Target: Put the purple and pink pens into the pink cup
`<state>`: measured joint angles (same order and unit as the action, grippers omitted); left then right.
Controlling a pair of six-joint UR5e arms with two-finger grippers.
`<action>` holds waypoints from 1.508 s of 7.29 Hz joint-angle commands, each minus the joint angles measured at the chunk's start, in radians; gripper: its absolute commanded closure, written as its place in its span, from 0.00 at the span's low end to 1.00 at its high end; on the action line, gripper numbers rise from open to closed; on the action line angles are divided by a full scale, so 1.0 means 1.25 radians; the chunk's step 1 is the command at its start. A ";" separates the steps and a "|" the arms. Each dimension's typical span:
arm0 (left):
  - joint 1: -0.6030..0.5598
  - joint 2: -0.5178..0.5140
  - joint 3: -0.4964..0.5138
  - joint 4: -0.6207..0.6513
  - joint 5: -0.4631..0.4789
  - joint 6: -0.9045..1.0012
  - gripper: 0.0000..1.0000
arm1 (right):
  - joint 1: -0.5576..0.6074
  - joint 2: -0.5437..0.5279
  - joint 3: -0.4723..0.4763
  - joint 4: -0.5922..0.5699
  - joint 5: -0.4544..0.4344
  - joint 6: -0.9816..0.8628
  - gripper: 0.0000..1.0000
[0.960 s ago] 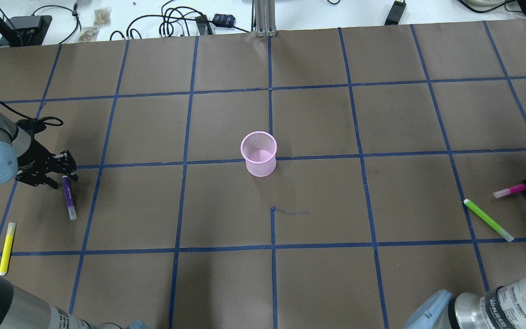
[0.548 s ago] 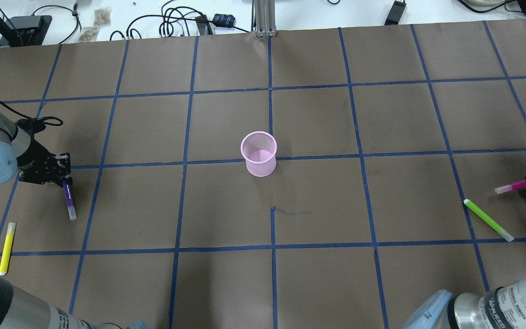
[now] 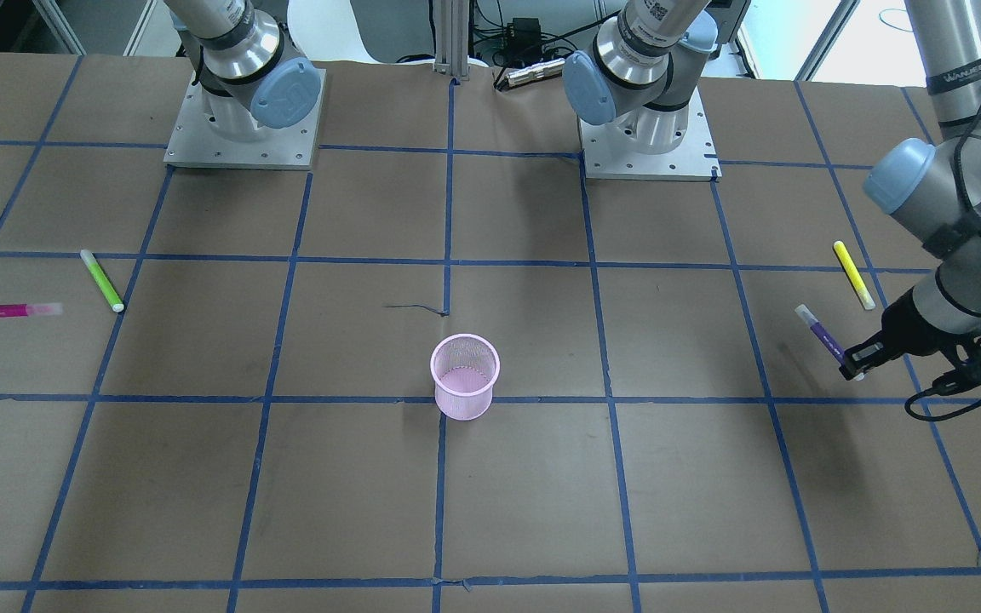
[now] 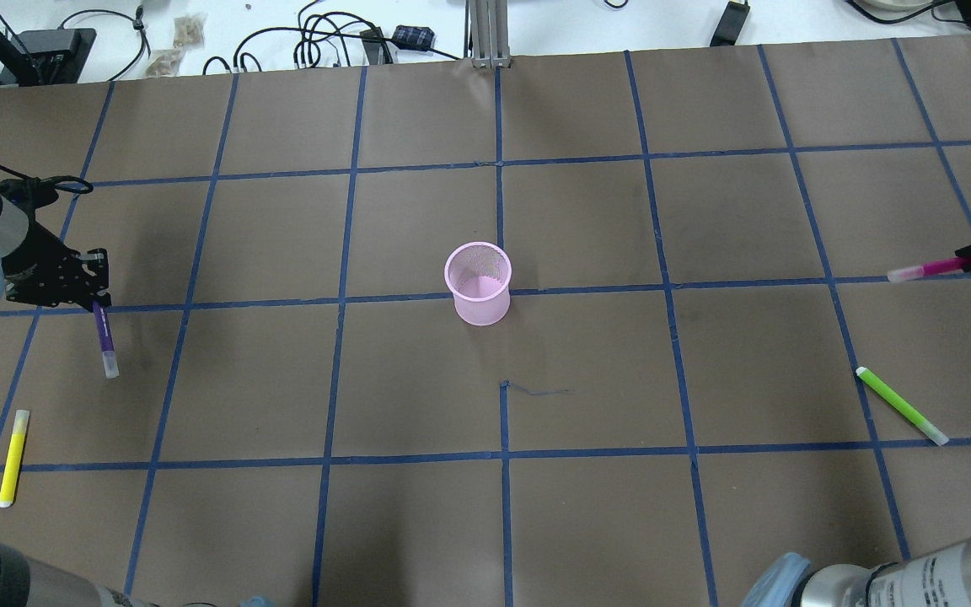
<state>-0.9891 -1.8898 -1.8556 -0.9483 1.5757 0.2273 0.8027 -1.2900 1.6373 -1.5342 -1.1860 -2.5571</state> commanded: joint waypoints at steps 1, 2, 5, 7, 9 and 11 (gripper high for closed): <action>-0.028 0.040 0.036 -0.017 0.001 0.000 1.00 | 0.166 -0.072 0.002 -0.005 0.027 0.228 0.96; -0.052 0.053 0.039 -0.021 0.001 -0.001 1.00 | 0.243 -0.085 -0.003 -0.010 0.028 0.336 0.96; -0.059 0.070 0.038 -0.021 0.000 -0.001 1.00 | 0.457 -0.114 -0.003 -0.159 -0.013 0.680 0.95; -0.059 0.070 0.036 -0.022 0.000 -0.001 1.00 | 0.643 -0.108 0.002 -0.279 -0.119 0.886 0.94; -0.059 0.069 0.036 -0.022 -0.001 -0.001 1.00 | 0.815 -0.070 -0.005 -0.365 -0.270 1.033 0.95; -0.059 0.070 0.036 -0.021 -0.004 -0.001 1.00 | 0.927 -0.010 -0.005 -0.411 -0.425 1.084 0.94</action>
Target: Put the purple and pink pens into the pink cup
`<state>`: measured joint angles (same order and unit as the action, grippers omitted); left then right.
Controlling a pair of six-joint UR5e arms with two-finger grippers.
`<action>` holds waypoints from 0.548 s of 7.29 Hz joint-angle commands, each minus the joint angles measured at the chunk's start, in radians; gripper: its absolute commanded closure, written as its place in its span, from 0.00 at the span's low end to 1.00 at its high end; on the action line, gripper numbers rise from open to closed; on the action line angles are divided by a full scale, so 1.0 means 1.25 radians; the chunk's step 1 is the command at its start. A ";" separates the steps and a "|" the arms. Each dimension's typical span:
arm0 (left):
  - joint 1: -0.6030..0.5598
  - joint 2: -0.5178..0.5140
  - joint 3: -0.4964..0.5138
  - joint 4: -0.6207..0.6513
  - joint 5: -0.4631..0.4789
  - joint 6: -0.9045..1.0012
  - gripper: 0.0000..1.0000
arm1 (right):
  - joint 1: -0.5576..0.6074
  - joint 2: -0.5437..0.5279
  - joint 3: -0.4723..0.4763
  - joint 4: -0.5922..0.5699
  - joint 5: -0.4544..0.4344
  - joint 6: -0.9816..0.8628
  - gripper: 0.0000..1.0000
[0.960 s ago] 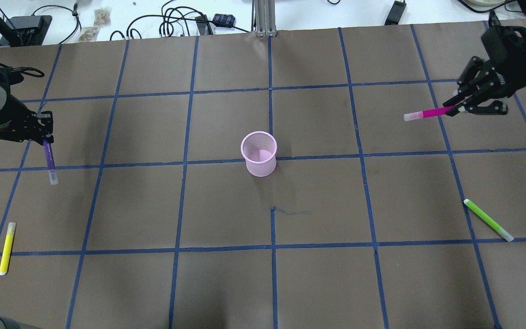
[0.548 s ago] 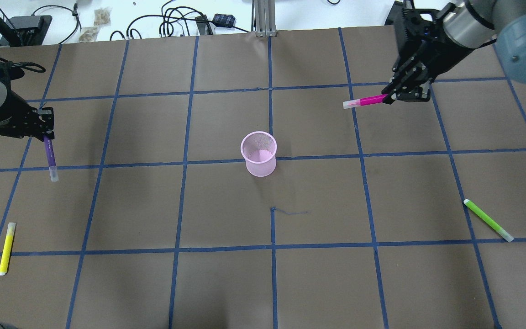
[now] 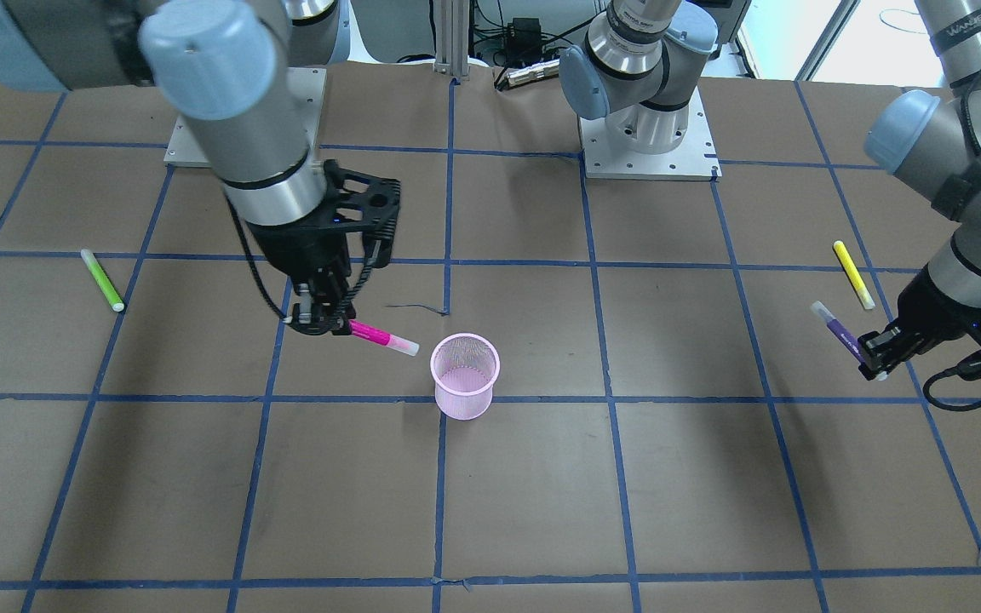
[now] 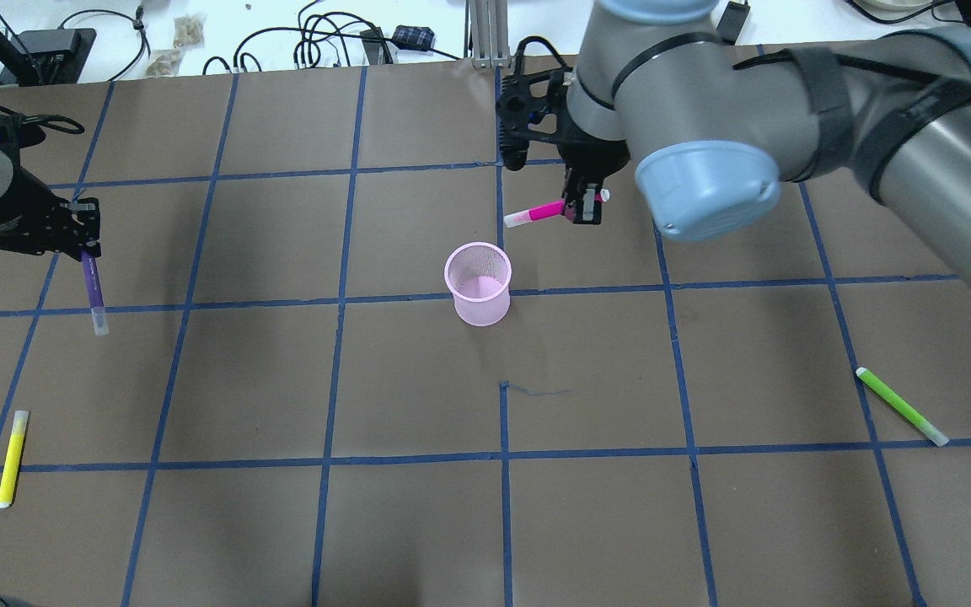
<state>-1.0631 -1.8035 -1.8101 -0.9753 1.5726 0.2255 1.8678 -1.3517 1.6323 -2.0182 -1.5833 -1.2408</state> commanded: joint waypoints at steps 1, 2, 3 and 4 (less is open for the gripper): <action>0.000 0.001 0.000 0.001 -0.015 0.000 1.00 | 0.131 0.061 -0.001 -0.026 -0.158 0.040 0.94; 0.000 0.001 0.000 0.001 -0.016 0.000 1.00 | 0.165 0.092 -0.003 -0.038 -0.219 0.080 0.94; 0.000 0.001 0.000 0.001 -0.016 0.000 1.00 | 0.187 0.118 -0.003 -0.055 -0.262 0.083 0.94; 0.000 0.001 0.000 0.001 -0.017 0.000 1.00 | 0.194 0.134 -0.003 -0.063 -0.288 0.084 0.94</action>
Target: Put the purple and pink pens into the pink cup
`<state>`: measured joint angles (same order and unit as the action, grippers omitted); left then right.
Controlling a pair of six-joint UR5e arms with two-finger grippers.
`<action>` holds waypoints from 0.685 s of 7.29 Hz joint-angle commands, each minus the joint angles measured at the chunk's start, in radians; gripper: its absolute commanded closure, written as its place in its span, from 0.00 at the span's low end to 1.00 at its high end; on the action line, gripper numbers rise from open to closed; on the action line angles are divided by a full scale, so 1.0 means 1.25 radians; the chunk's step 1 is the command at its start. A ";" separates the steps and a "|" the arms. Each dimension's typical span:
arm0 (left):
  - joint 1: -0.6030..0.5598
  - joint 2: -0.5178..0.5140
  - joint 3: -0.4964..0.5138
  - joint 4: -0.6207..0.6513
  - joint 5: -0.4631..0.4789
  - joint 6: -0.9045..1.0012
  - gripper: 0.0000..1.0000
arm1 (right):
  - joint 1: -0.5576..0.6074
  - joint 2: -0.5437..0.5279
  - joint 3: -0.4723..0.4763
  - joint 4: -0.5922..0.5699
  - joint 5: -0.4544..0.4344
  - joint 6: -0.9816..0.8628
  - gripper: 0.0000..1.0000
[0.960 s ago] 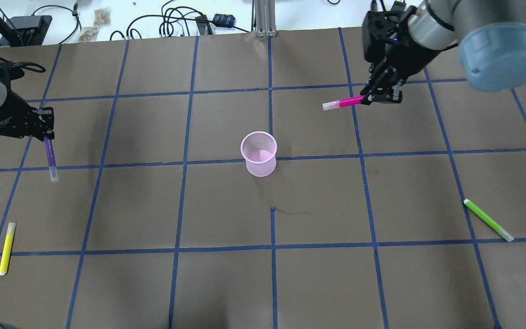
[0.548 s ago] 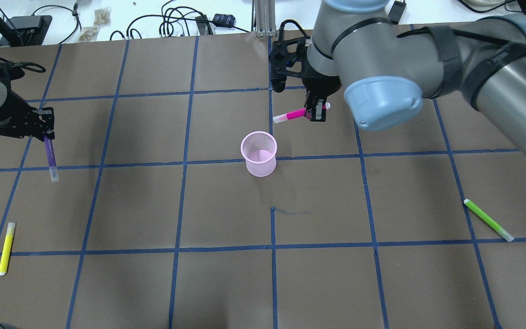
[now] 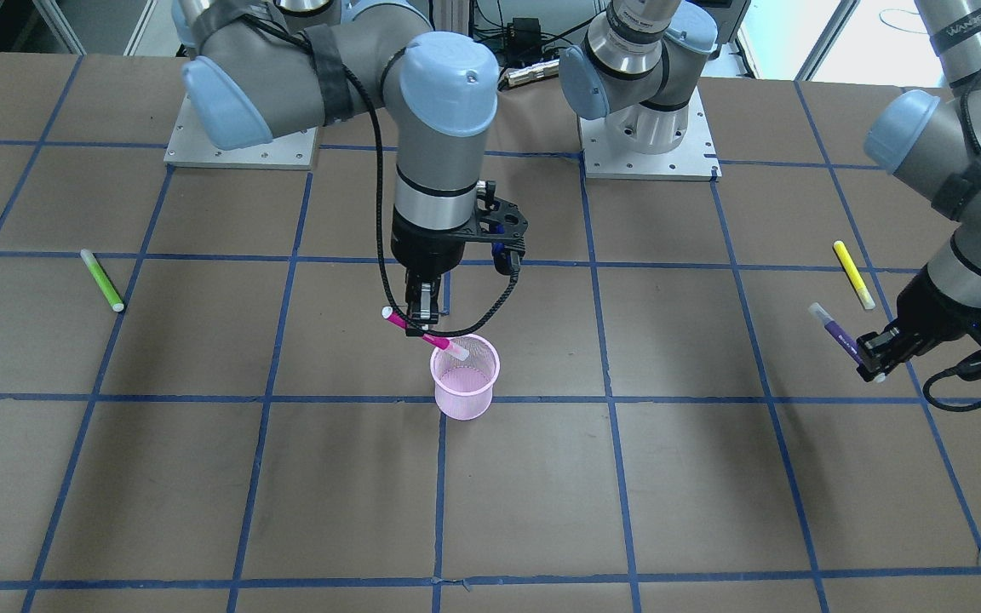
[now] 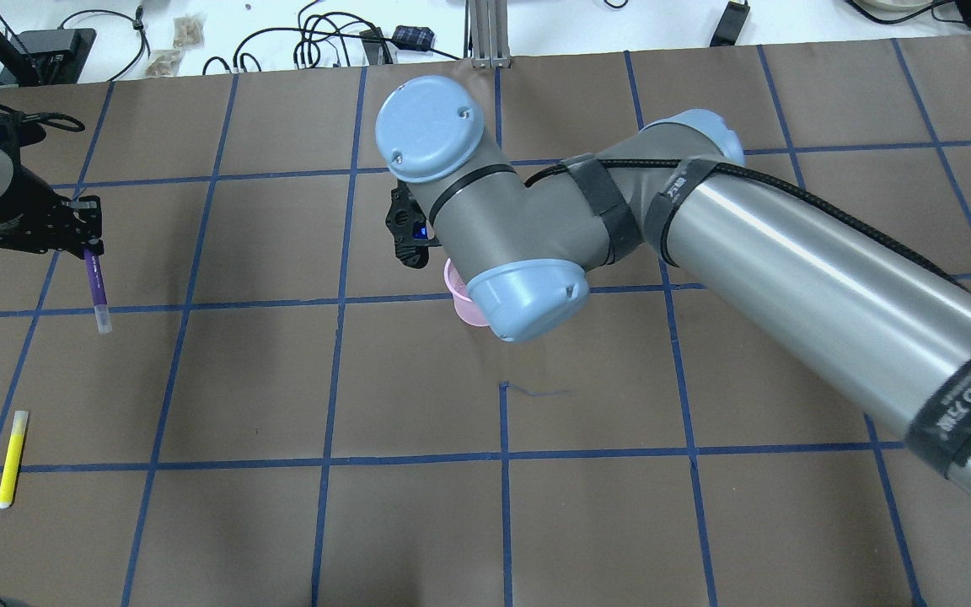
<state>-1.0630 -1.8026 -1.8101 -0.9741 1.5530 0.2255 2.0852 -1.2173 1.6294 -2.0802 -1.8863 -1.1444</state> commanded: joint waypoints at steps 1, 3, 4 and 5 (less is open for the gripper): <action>0.000 0.000 0.000 0.000 -0.002 0.000 1.00 | 0.020 0.035 -0.001 -0.039 -0.046 0.007 0.93; 0.000 0.000 0.000 0.000 -0.003 0.000 1.00 | 0.018 0.050 -0.003 -0.045 -0.046 0.005 0.63; -0.001 -0.002 0.000 -0.001 -0.002 0.001 1.00 | 0.008 0.040 -0.004 -0.043 -0.036 0.003 0.30; -0.001 0.000 0.001 -0.001 -0.003 0.001 1.00 | 0.008 0.038 -0.005 -0.043 -0.042 0.000 0.00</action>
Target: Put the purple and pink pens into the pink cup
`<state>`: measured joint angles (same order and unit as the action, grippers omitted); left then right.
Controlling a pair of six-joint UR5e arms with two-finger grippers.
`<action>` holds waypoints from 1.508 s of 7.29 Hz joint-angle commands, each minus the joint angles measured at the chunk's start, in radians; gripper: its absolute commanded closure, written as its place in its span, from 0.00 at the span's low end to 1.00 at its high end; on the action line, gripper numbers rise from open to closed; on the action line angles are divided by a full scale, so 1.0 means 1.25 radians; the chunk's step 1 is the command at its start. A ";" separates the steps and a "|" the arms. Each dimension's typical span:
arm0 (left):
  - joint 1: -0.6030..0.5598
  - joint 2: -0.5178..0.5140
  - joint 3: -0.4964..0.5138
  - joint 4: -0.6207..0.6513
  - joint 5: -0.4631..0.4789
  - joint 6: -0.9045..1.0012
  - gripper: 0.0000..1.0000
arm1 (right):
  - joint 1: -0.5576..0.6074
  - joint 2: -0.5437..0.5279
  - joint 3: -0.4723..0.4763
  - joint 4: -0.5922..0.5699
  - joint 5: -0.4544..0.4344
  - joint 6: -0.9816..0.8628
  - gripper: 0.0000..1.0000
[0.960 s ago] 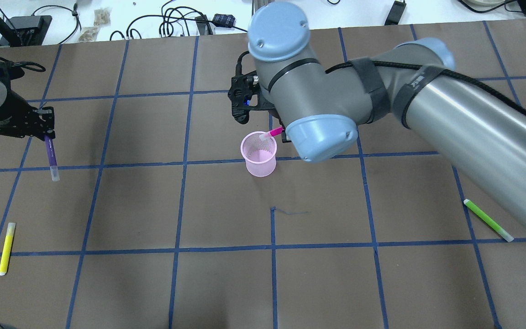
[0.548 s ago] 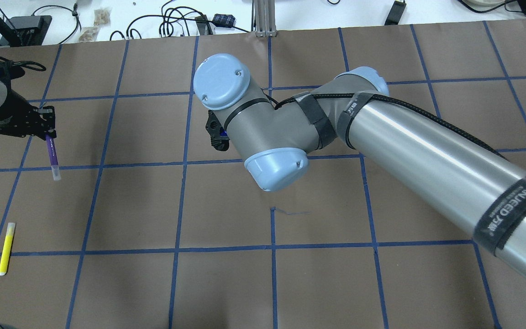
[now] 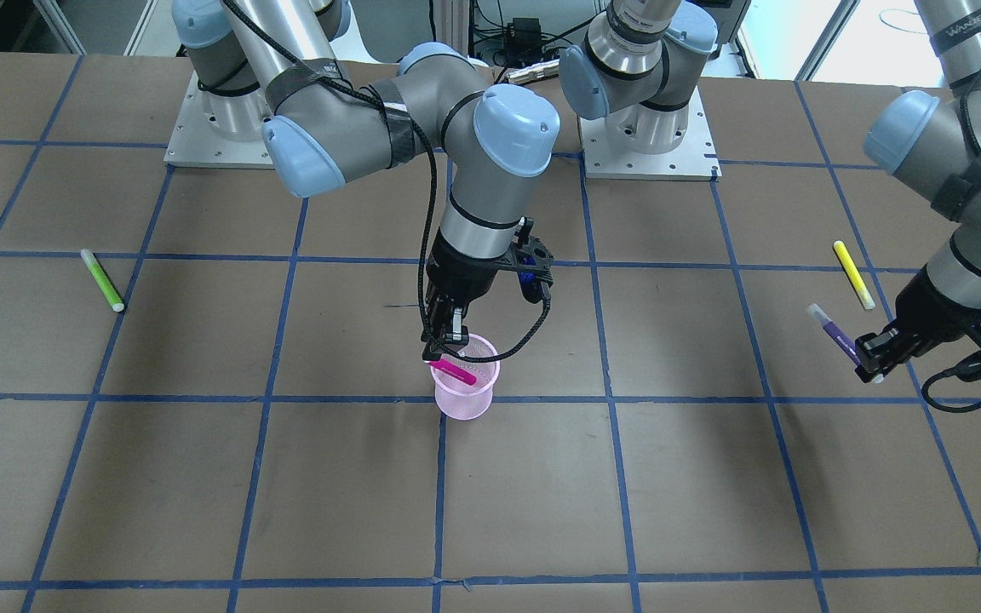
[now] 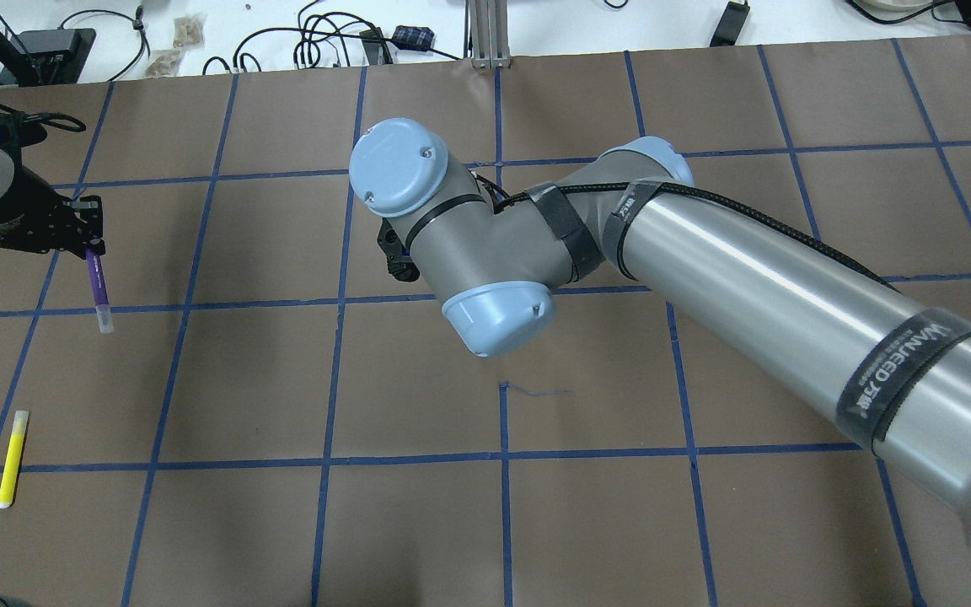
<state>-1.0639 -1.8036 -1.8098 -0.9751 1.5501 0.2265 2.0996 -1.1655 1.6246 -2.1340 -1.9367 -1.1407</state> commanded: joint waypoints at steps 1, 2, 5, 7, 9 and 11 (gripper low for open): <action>-0.001 0.007 0.001 0.001 -0.002 0.000 1.00 | -0.016 -0.017 -0.005 -0.017 -0.002 -0.011 0.00; -0.022 0.020 0.002 0.001 -0.005 -0.002 1.00 | -0.046 -0.044 -0.018 -0.016 0.005 -0.012 0.00; -0.215 0.033 0.025 0.067 -0.006 -0.231 1.00 | -0.215 -0.180 -0.018 0.089 0.144 -0.007 0.00; -0.350 0.023 0.026 0.189 0.002 -0.366 1.00 | -0.346 -0.262 -0.020 0.185 0.271 0.001 0.00; -0.452 0.023 0.017 0.224 0.007 -0.475 1.00 | -0.376 -0.319 -0.011 0.255 0.282 0.174 0.00; -0.529 0.011 0.012 0.234 0.071 -0.559 1.00 | -0.374 -0.361 -0.012 0.284 0.283 0.477 0.00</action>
<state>-1.6608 -1.7814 -1.7912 -0.6915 1.5962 -0.3942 1.6334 -1.5781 1.6067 -1.8012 -1.5855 -0.7557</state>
